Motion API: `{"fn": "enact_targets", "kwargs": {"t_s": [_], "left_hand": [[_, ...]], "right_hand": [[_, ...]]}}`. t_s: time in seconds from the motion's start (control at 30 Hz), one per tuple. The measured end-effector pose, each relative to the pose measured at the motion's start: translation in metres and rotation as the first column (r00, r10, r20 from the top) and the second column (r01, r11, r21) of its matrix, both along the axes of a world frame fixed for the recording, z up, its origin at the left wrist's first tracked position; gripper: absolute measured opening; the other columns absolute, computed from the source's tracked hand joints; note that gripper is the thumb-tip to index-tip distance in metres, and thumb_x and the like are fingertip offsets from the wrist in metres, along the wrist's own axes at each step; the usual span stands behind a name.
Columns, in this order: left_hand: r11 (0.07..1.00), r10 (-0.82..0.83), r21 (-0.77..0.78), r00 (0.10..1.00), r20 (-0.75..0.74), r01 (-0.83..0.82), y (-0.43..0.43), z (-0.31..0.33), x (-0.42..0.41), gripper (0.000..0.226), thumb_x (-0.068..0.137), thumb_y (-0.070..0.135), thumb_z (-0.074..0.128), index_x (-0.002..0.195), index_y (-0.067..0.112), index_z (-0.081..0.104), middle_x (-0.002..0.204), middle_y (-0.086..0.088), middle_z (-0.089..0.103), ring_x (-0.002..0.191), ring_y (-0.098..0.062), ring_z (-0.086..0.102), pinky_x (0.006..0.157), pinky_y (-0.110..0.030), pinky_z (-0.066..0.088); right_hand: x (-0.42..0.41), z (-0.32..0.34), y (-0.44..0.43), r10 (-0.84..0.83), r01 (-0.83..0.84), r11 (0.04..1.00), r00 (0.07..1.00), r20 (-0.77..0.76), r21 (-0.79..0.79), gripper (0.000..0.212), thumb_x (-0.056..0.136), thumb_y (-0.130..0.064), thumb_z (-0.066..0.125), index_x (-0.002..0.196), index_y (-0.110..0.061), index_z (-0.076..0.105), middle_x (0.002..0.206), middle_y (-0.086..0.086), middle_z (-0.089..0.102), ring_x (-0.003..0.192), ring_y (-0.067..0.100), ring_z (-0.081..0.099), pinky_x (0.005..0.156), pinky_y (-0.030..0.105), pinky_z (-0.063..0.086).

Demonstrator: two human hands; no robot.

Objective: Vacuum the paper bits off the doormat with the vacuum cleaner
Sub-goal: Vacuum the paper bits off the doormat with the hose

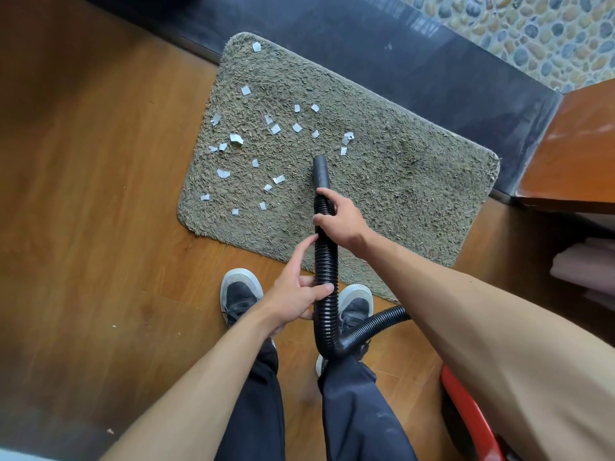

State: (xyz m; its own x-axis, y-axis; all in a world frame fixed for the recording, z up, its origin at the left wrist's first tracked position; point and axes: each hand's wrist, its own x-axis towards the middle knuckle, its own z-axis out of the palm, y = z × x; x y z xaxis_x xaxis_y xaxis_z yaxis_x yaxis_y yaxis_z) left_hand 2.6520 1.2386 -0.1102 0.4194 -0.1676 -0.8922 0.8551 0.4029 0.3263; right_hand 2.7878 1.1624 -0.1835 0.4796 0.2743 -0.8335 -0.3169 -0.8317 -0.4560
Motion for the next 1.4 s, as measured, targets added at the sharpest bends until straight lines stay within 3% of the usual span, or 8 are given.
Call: {"fn": "enact_targets", "kwargs": {"t_s": [0.13, 0.3, 0.63, 0.83, 1.03, 1.2, 1.4], "left_hand": [[1.0, 0.004, 0.004, 1.0, -0.005, -0.004, 0.002, -0.001, 0.005, 0.083, 0.095, 0.002, 0.061, 0.143, 0.059, 0.024, 0.103, -0.014, 0.073, 0.088, -0.018, 0.071, 0.076, -0.046, 0.061], [1.0, -0.014, -0.012, 1.0, 0.017, 0.014, -0.005, -0.004, 0.013, 0.082, 0.095, 0.003, 0.062, 0.143, 0.058, 0.025, 0.095, -0.007, 0.074, 0.085, -0.015, 0.071, 0.072, -0.041, 0.06], [0.996, -0.082, -0.015, 0.996, 0.041, 0.083, -0.018, -0.01, 0.039, 0.083, 0.094, 0.002, 0.061, 0.144, 0.056, 0.023, 0.098, -0.01, 0.075, 0.085, -0.015, 0.071, 0.079, -0.052, 0.059], [0.996, -0.086, 0.003, 0.995, 0.056, 0.086, -0.016, -0.015, 0.05, 0.084, 0.094, 0.002, 0.061, 0.145, 0.055, 0.022, 0.097, -0.01, 0.073, 0.084, -0.015, 0.071, 0.076, -0.048, 0.06], [0.995, -0.095, 0.014, 0.994, 0.062, 0.094, -0.013, -0.014, 0.055, 0.083, 0.095, 0.002, 0.06, 0.145, 0.056, 0.022, 0.108, -0.018, 0.072, 0.088, -0.019, 0.07, 0.08, -0.053, 0.059], [0.993, -0.117, 0.018, 0.991, 0.065, 0.116, -0.016, -0.016, 0.059, 0.083, 0.094, 0.002, 0.061, 0.146, 0.054, 0.021, 0.108, -0.019, 0.071, 0.085, -0.017, 0.07, 0.073, -0.047, 0.061], [0.988, -0.153, 0.03, 0.985, 0.073, 0.152, -0.021, -0.016, 0.068, 0.084, 0.094, 0.002, 0.061, 0.145, 0.055, 0.021, 0.113, -0.023, 0.069, 0.089, -0.022, 0.069, 0.079, -0.054, 0.057]], "right_hand": [[0.005, -0.001, 0.002, -0.007, 0.007, 1.0, 1.0, -0.01, 0.003, 0.067, 0.077, -0.02, 0.063, 0.142, -0.028, 0.046, 0.121, 0.005, 0.062, 0.102, 0.022, 0.063, 0.093, 0.04, 0.053], [0.011, -0.004, -0.009, -0.048, 0.049, 0.999, 0.999, 0.007, -0.017, 0.068, 0.072, -0.024, 0.062, 0.138, -0.032, 0.049, 0.121, 0.004, 0.062, 0.105, 0.022, 0.062, 0.098, 0.041, 0.05], [0.029, -0.009, -0.031, -0.171, 0.171, 0.985, 0.985, -0.009, -0.017, 0.071, 0.067, -0.028, 0.061, 0.137, -0.036, 0.048, 0.113, 0.003, 0.062, 0.103, 0.024, 0.062, 0.096, 0.047, 0.051], [0.043, -0.01, -0.029, -0.177, 0.177, 0.984, 0.984, -0.003, 0.016, 0.072, 0.069, -0.025, 0.06, 0.139, -0.032, 0.048, 0.113, 0.004, 0.062, 0.097, 0.02, 0.061, 0.096, 0.047, 0.052], [0.049, -0.013, -0.025, -0.161, 0.161, 0.986, 0.987, 0.006, 0.037, 0.07, 0.071, -0.024, 0.06, 0.14, -0.03, 0.048, 0.117, 0.004, 0.062, 0.102, 0.022, 0.063, 0.097, 0.045, 0.051], [0.05, -0.014, -0.031, -0.185, 0.185, 0.982, 0.983, 0.01, 0.027, 0.07, 0.069, -0.025, 0.061, 0.138, -0.032, 0.049, 0.113, 0.004, 0.063, 0.101, 0.023, 0.062, 0.096, 0.046, 0.051], [0.058, -0.014, -0.038, -0.208, 0.208, 0.978, 0.978, 0.004, 0.01, 0.073, 0.065, -0.028, 0.06, 0.137, -0.034, 0.048, 0.105, 0.0, 0.061, 0.094, 0.019, 0.061, 0.094, 0.048, 0.053]]}}
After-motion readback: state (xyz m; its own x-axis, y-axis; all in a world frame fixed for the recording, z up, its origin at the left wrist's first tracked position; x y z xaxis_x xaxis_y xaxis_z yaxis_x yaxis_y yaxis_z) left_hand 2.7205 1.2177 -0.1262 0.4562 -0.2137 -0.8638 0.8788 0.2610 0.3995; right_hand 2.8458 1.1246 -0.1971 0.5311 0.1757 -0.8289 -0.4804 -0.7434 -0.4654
